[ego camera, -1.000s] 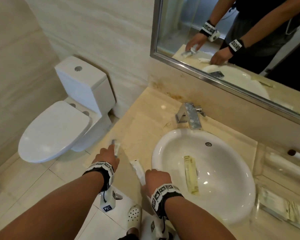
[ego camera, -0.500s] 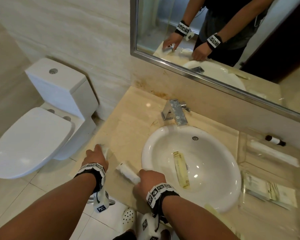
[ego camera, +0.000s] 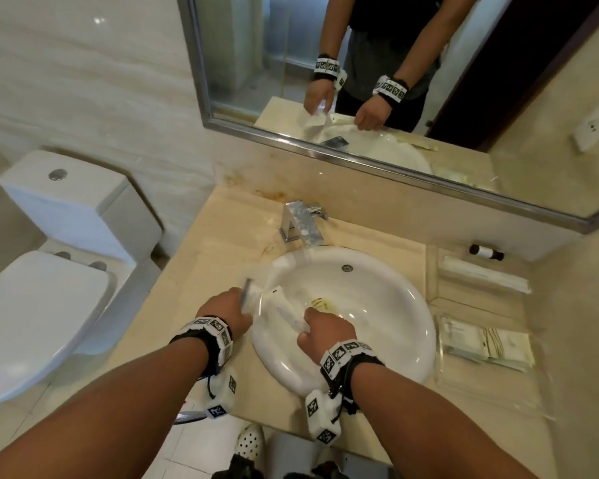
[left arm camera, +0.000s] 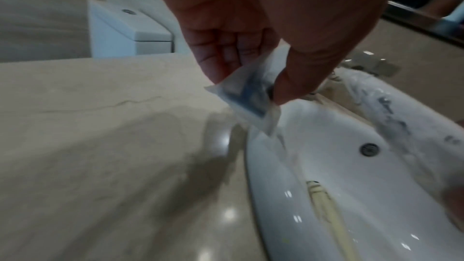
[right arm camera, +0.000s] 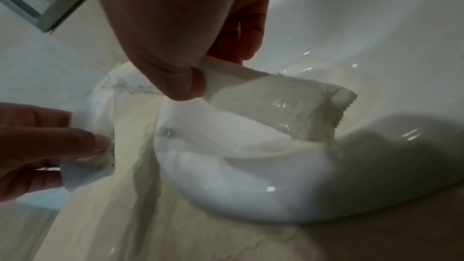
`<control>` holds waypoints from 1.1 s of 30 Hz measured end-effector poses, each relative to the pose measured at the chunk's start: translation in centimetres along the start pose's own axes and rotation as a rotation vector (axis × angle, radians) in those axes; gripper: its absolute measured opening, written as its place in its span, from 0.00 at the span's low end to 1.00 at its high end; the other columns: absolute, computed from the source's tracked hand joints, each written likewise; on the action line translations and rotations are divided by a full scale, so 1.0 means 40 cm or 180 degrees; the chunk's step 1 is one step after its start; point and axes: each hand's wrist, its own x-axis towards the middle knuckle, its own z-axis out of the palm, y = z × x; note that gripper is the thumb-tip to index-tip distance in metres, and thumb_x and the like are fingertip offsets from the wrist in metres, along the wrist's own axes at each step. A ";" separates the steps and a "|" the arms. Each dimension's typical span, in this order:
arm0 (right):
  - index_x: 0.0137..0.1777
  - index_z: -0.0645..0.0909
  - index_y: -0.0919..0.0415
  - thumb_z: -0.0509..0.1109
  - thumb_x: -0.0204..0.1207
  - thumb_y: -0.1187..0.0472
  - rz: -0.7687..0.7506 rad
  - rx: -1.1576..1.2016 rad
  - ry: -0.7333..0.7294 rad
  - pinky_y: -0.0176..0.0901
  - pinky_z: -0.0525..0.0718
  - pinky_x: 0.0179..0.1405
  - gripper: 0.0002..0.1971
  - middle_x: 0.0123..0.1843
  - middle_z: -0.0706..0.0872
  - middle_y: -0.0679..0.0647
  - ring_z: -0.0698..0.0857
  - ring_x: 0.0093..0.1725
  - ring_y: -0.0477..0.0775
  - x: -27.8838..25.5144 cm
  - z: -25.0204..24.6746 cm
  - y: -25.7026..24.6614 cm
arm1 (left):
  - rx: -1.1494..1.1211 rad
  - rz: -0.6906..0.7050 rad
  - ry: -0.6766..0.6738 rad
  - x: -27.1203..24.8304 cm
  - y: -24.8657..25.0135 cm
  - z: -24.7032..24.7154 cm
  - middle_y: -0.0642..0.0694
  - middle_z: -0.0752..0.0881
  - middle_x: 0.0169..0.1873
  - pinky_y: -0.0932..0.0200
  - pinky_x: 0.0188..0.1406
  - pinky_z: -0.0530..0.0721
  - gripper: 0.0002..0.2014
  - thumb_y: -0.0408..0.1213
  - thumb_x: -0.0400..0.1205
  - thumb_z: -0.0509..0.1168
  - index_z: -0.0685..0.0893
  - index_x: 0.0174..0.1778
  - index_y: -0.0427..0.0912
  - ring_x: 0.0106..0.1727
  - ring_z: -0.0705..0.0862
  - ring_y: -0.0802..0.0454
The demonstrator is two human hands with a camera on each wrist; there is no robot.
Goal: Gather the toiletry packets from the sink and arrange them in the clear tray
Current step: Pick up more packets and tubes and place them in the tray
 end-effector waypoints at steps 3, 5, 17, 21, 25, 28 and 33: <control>0.66 0.76 0.51 0.62 0.76 0.53 0.0166 0.0010 0.0094 0.45 0.76 0.41 0.19 0.49 0.88 0.53 0.86 0.49 0.60 -0.030 -0.026 0.099 | 0.0014 0.0371 -0.0046 -0.004 0.094 -0.005 0.44 0.83 0.45 0.57 0.37 0.76 0.12 0.45 0.78 0.64 0.80 0.53 0.43 0.42 0.82 0.45; 0.66 0.75 0.52 0.62 0.77 0.54 0.0340 0.0069 0.0122 0.46 0.79 0.43 0.17 0.47 0.87 0.52 0.86 0.48 0.60 -0.058 -0.045 0.173 | 0.0013 0.0631 -0.0059 -0.002 0.153 0.001 0.45 0.83 0.44 0.56 0.37 0.76 0.10 0.46 0.79 0.64 0.79 0.50 0.44 0.41 0.82 0.46; 0.64 0.79 0.46 0.61 0.79 0.56 0.1438 0.0554 0.0331 0.43 0.78 0.44 0.15 0.51 0.88 0.50 0.86 0.47 0.55 -0.298 -0.081 0.597 | 0.0101 0.1588 -0.0407 -0.029 0.552 0.111 0.49 0.83 0.40 0.54 0.41 0.75 0.15 0.57 0.83 0.62 0.78 0.50 0.48 0.42 0.82 0.46; 0.57 0.81 0.47 0.63 0.77 0.57 0.1568 0.0596 0.0114 0.42 0.75 0.42 0.11 0.50 0.87 0.48 0.82 0.43 0.53 -0.376 -0.046 0.670 | 0.0143 0.1832 -0.0566 -0.046 0.661 0.171 0.47 0.84 0.43 0.54 0.43 0.74 0.15 0.53 0.87 0.53 0.78 0.49 0.46 0.47 0.83 0.43; 0.55 0.85 0.52 0.64 0.78 0.59 0.1257 0.0568 -0.0166 0.44 0.77 0.42 0.10 0.47 0.85 0.50 0.83 0.44 0.53 -0.402 0.002 0.684 | 0.0215 0.2012 -0.0723 -0.068 0.742 0.211 0.48 0.85 0.47 0.53 0.48 0.77 0.12 0.48 0.86 0.57 0.80 0.58 0.47 0.49 0.82 0.45; 0.58 0.84 0.52 0.64 0.80 0.56 0.1053 0.0566 -0.0177 0.47 0.82 0.51 0.11 0.55 0.85 0.52 0.84 0.52 0.55 -0.399 0.034 0.684 | 0.0218 0.1996 -0.0790 -0.077 0.783 0.223 0.50 0.87 0.46 0.54 0.47 0.82 0.09 0.48 0.81 0.65 0.80 0.56 0.53 0.46 0.84 0.49; 0.60 0.82 0.50 0.66 0.80 0.56 0.1070 0.0624 -0.0014 0.49 0.84 0.52 0.11 0.57 0.84 0.51 0.85 0.53 0.56 -0.389 0.042 0.714 | 0.0157 0.1915 -0.0858 -0.079 0.830 0.244 0.51 0.87 0.39 0.56 0.39 0.82 0.12 0.52 0.75 0.73 0.79 0.48 0.54 0.40 0.84 0.53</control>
